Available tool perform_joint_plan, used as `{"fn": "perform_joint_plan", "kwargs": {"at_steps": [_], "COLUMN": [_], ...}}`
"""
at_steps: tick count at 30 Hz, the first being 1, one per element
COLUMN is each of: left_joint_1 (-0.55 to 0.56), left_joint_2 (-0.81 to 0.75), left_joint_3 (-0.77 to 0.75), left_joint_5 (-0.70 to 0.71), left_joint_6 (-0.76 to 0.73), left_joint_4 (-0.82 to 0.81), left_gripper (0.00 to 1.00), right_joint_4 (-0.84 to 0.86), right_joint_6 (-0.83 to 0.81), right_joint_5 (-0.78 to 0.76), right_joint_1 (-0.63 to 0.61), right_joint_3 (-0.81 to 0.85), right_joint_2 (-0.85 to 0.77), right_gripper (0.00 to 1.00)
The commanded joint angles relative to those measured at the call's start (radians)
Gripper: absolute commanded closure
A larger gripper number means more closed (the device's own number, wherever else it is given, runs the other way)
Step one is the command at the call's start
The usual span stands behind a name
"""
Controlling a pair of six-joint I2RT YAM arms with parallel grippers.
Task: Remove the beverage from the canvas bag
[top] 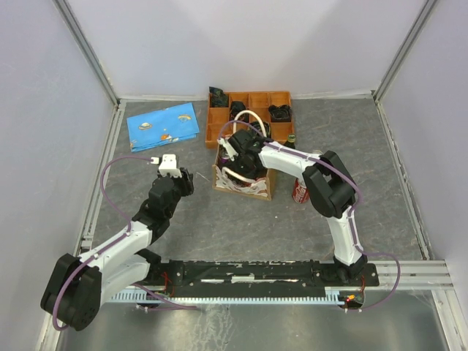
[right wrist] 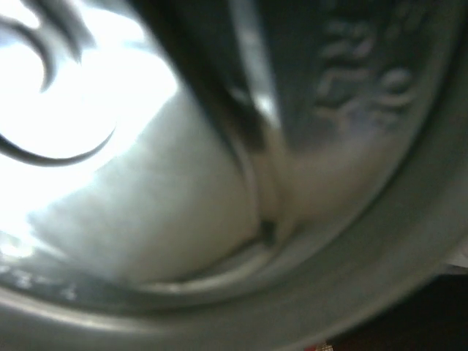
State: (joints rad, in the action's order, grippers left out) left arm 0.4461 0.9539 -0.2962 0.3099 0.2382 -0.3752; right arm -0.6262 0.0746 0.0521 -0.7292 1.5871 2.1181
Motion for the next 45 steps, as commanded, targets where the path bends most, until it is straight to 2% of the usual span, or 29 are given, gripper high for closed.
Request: {"fn": "perform_joint_plan", "kwargs": {"at_steps": [1,4,5,6,12,19,28,37,45], "left_joint_1": [-0.003,-0.004,-0.004,-0.003,-0.003,-0.003,-0.004,-0.004,-0.003], "left_joint_2": [-0.012,-0.012,-0.013,-0.014,-0.024,-0.020,-0.022,0.004,0.031], "left_joint_3": [-0.038,-0.038,-0.038,-0.038,-0.035,-0.034,-0.034,-0.055,-0.064], "left_joint_5": [0.011,0.010,0.009,0.009,0.010,0.010,-0.001,-0.074,-0.141], "left_joint_6": [0.016,0.020,0.021,0.022,0.024,0.025,0.029,0.015,-0.002], "left_joint_4": [-0.033,-0.032,-0.032,-0.031,-0.030,-0.032,-0.034,-0.043,-0.065], "left_gripper": [0.47,0.47,0.47,0.47,0.47,0.47,0.47,0.48,0.49], "right_joint_4": [-0.051,-0.059,-0.060,-0.061,-0.064,0.017,0.084,0.251,0.496], "right_joint_6": [0.012,0.013,0.011,0.007,-0.019,-0.032,-0.028,0.040,0.012], "right_joint_5": [0.010,0.003,-0.001,-0.008,-0.036,-0.052,-0.089,-0.183,-0.238], "right_joint_1": [-0.005,-0.006,-0.004,-0.005,-0.006,-0.006,-0.006,-0.006,-0.006], "right_joint_3": [-0.018,-0.024,-0.027,-0.030,-0.023,-0.020,-0.042,-0.211,-0.425], "right_joint_2": [0.022,0.010,0.001,-0.012,-0.141,-0.394,-0.543,-0.716,-0.950], "right_gripper": [0.35,0.86,0.97,1.00,1.00,1.00,1.00,1.00,1.00]}}
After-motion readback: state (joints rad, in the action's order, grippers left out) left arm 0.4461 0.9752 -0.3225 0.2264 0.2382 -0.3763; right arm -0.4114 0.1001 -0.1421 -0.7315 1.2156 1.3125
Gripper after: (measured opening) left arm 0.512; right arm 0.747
